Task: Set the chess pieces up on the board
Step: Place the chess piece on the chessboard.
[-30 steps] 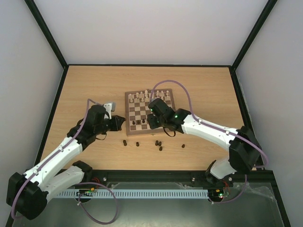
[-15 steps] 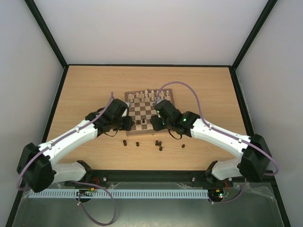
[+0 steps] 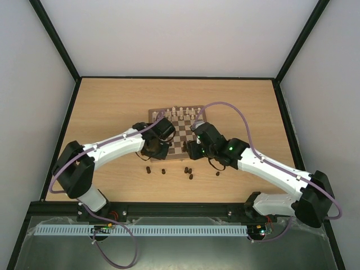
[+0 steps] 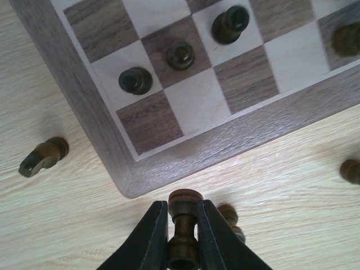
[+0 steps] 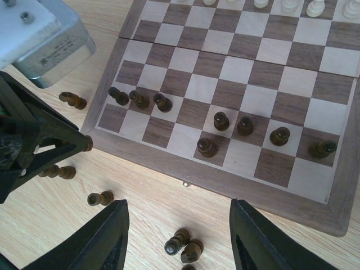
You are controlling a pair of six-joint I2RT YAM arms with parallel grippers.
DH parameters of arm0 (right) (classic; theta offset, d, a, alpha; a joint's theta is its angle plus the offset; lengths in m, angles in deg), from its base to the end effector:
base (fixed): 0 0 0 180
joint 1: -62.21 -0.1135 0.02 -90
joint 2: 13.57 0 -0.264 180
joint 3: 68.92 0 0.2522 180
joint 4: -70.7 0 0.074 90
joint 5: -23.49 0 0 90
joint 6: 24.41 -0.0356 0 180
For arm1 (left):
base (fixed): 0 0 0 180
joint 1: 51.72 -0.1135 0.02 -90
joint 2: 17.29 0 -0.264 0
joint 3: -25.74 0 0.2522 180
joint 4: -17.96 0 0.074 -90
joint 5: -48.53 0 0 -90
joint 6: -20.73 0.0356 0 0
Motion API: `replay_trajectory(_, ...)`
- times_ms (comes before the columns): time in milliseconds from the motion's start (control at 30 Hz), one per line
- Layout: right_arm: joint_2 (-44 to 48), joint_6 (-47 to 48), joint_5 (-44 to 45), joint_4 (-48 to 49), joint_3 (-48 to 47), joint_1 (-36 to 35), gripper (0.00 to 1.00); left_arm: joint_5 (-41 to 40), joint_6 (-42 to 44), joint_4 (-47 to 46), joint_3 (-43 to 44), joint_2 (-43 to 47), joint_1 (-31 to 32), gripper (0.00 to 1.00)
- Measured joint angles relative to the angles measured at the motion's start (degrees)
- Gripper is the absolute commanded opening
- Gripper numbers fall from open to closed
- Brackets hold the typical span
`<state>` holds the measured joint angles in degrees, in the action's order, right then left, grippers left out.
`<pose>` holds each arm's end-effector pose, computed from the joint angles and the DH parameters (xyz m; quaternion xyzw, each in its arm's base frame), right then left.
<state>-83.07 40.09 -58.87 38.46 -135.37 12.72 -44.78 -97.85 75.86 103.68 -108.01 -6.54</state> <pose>0.1781 0.2011 0.2842 -0.1542 0.8732 0.2321 0.3998 0.2168 -0.2153 0.2183 0.1375 0.9758 -0.0779 0.1513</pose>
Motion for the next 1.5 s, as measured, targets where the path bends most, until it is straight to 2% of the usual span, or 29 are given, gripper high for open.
replay_trajectory(233, 0.72, 0.24, -2.05, 0.44, 0.92, 0.42, 0.50, -3.19, 1.38, 5.68, 5.14, -4.70, 0.33, 0.11)
replay_trajectory(500, 0.72, 0.70, -3.41, 0.83, 1.20, 0.48, 0.50, -5.55, 3.02, 8.17, 9.14, -9.35, 0.44, 0.12)
replay_trajectory(1500, -0.42, 1.05, -5.31, 2.10, 1.53, 1.38, 0.49, -6.64, 7.61, 6.58, 10.80, -13.97, -2.75, 0.18)
